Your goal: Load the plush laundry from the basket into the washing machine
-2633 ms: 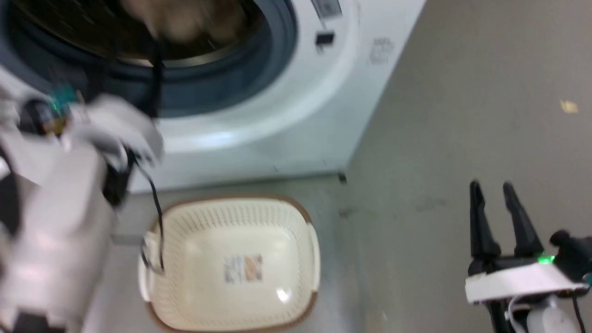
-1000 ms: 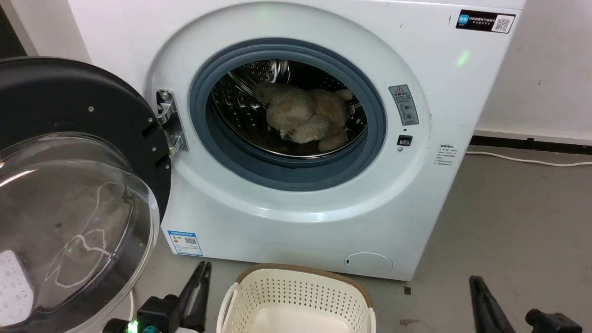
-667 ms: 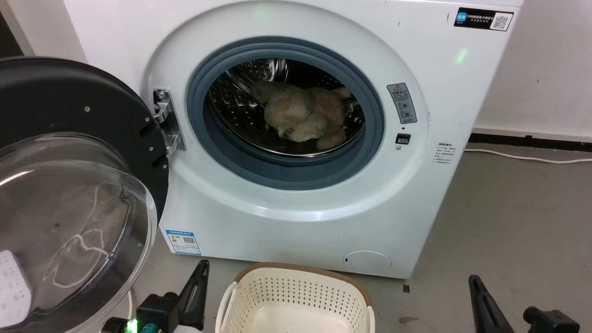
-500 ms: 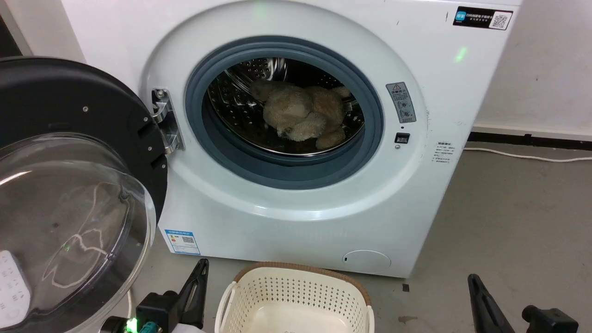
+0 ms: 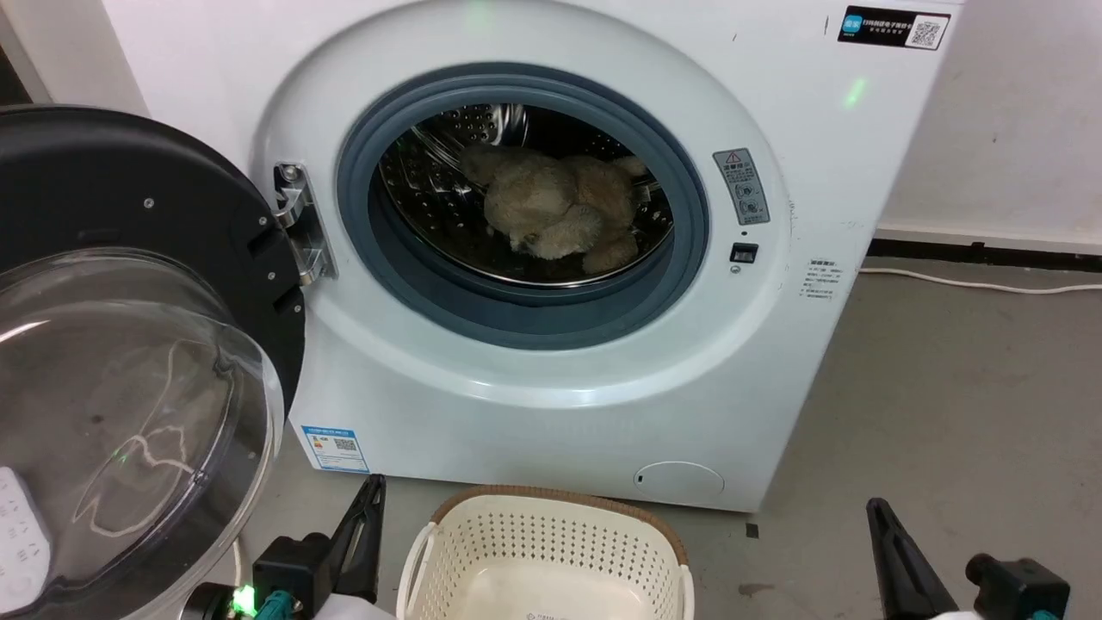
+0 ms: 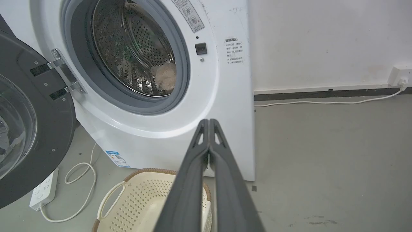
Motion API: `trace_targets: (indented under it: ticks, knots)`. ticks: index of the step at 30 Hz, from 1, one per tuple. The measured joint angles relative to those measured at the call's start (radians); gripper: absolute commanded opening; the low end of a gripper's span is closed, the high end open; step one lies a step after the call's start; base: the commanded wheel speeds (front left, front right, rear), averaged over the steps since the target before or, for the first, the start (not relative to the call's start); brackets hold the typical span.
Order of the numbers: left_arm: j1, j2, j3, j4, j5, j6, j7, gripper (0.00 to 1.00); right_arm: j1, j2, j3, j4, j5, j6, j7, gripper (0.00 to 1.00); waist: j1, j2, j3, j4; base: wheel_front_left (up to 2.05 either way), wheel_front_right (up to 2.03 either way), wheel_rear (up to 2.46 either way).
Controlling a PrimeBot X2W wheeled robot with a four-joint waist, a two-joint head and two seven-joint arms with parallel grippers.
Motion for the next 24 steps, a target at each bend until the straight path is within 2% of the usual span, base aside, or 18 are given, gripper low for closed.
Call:
trace_targets:
  ticks: [24]
  knots:
    - [-0.001,-0.031,0.050,-0.034,0.043,-0.008,0.051,0.00,-0.019,0.000,0.003,-0.036,-0.058,0.000,0.049,0.00,0.0000,0.0000,0.013,-0.013,0.00,0.00,0.00]
